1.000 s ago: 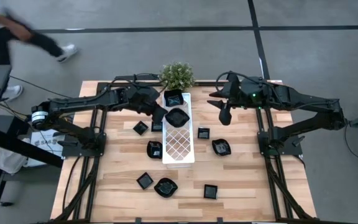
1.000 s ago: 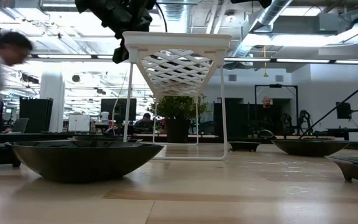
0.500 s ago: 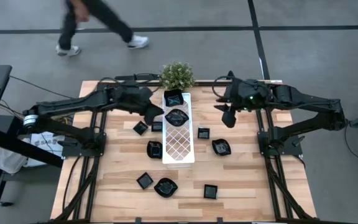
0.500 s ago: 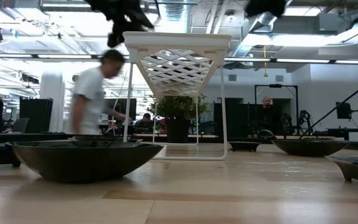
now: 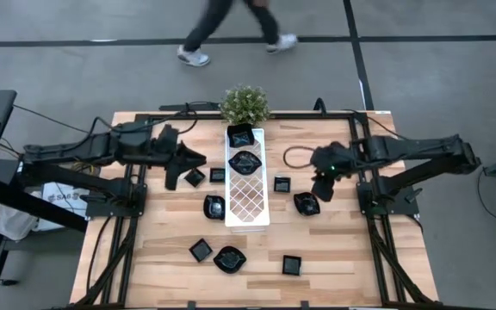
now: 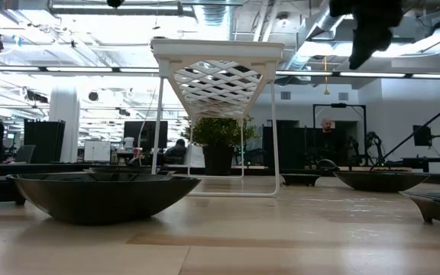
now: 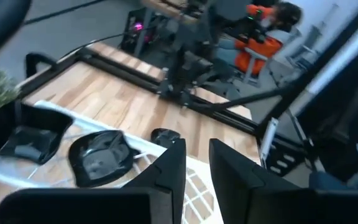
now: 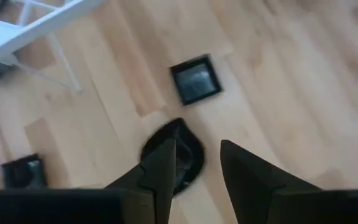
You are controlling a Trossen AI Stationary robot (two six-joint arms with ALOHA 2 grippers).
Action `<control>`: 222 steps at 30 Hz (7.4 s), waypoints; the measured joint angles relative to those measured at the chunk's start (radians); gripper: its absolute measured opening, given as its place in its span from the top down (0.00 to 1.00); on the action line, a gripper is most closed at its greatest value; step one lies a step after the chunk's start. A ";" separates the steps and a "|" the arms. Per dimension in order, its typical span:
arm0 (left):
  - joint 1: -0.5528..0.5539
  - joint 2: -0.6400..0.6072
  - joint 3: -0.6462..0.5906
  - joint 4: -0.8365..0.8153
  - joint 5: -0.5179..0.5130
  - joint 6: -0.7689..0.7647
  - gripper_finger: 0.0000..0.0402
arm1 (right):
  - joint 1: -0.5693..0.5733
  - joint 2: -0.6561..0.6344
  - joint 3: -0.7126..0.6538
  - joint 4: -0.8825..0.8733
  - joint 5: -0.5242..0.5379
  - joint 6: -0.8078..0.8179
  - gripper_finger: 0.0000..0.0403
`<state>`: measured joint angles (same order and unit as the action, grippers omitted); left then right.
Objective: Pick & Place Mini shaped plates
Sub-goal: Stack the top right leaf-shaped plate on the other leaf-shaped plate on the shelf, then stack the bottom leaf-shaped plate on the other leaf-shaped plate on the shelf
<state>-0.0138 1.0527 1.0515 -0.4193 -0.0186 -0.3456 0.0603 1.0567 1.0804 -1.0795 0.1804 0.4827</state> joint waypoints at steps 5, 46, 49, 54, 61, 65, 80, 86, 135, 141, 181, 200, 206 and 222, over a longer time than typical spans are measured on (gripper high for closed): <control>-0.089 -0.017 0.000 0.001 -0.041 0.059 0.82 | 0.063 -0.110 -0.215 0.179 0.007 0.117 0.69; -0.158 -0.010 -0.001 0.009 -0.109 0.027 0.82 | 0.084 0.124 -0.548 0.492 -0.101 0.325 0.51; -0.158 -0.010 -0.001 0.009 -0.109 0.027 0.82 | 0.079 0.140 -0.548 0.500 -0.110 0.321 0.53; -0.158 -0.010 -0.001 0.009 -0.108 0.027 0.82 | 0.074 0.141 -0.548 0.504 -0.129 0.320 0.59; -0.158 -0.010 -0.001 0.009 -0.108 0.027 0.82 | 0.074 0.134 -0.548 0.508 -0.138 0.321 0.77; -0.158 -0.010 0.000 0.009 -0.108 0.027 0.82 | 0.074 0.134 -0.548 0.508 -0.155 0.319 0.88; -0.158 -0.010 0.000 0.009 -0.108 0.027 0.82 | 0.073 0.134 -0.497 0.503 -0.166 0.268 1.00; -0.158 -0.010 0.000 0.009 -0.108 0.027 0.82 | 0.018 0.134 -0.408 0.425 -0.175 0.180 1.00; -0.158 -0.047 0.000 -0.077 -0.116 0.052 0.82 | -0.461 0.563 0.677 -0.001 -0.273 -0.389 1.00; -0.158 -0.046 0.000 -0.079 -0.116 0.051 0.82 | -0.455 0.672 0.824 -0.012 -0.340 -0.388 1.00; -0.158 -0.046 -0.001 -0.077 -0.119 0.027 0.82 | -0.348 0.766 0.862 -0.016 -0.415 -0.306 0.94; -0.158 -0.049 -0.019 -0.079 -0.119 0.014 0.82 | -0.265 0.603 0.861 -0.003 -0.032 -0.317 0.89; -0.158 -0.091 -0.164 -0.061 -0.133 -0.092 0.82 | -0.202 0.487 0.862 -0.021 0.003 -0.339 0.90; -0.242 -0.128 -0.585 0.380 -0.116 -0.259 0.82 | 0.007 0.345 0.841 -0.180 0.284 -0.249 0.90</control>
<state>-0.2555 0.9246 0.4665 -0.0390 -0.1345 -0.6044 0.0670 1.4019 1.9209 -1.2598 0.4642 0.2333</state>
